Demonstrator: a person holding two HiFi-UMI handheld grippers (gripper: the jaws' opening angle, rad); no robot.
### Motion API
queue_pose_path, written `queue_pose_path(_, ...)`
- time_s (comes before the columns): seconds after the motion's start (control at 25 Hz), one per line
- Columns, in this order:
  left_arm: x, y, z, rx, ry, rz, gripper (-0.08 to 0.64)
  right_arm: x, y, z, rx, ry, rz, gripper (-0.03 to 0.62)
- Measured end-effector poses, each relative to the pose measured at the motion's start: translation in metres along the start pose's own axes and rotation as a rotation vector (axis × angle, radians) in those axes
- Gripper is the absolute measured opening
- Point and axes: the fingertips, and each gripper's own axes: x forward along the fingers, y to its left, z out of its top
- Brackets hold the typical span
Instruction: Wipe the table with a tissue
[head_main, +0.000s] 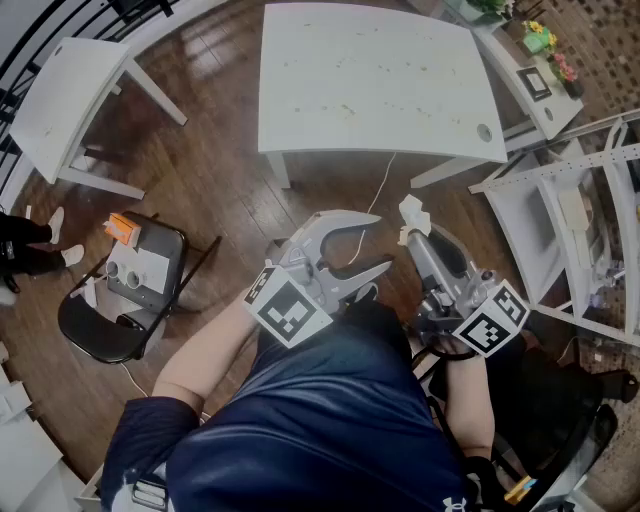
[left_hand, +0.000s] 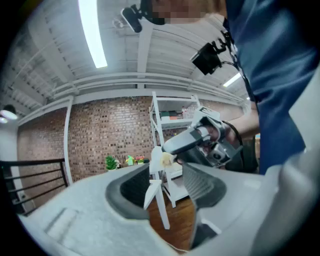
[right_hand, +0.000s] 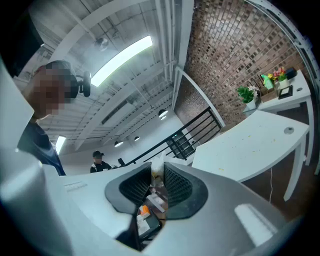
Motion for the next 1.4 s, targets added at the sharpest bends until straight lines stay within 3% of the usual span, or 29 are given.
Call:
queue_pose_path(0.2,0.005,0.019,0.001,-0.135,-0.020,0.124,0.187,-0.013,-0.030,0.006,-0.025,-0.006,-0.029,0.079)
queue_pose_path(0.4,0.027,0.040,-0.007,-0.154,0.039,0.265,0.160,-0.009,-0.069,0.020,-0.037,-0.003,0.037,0.078)
queue_pose_path(0.56,0.061,0.052,-0.016,-0.231,0.109,0.385,0.134,-0.014,-0.107,0.036,-0.055,0.011,0.092,0.077)
queue_pose_path(0.68,0.084,0.061,-0.016,-0.233,0.138,0.436,0.120,-0.019,-0.138,0.050,-0.060,0.015,0.108,0.077)
queue_pose_path(1.04,0.125,0.087,-0.029,-0.280,0.147,0.438,0.097,-0.019,-0.214,0.073,-0.097,0.011,0.027,0.077)
queue_pose_path(1.4,0.147,0.154,-0.056,-0.315,0.105,0.316,0.097,-0.005,-0.285,0.084,-0.117,0.022,-0.174,0.077)
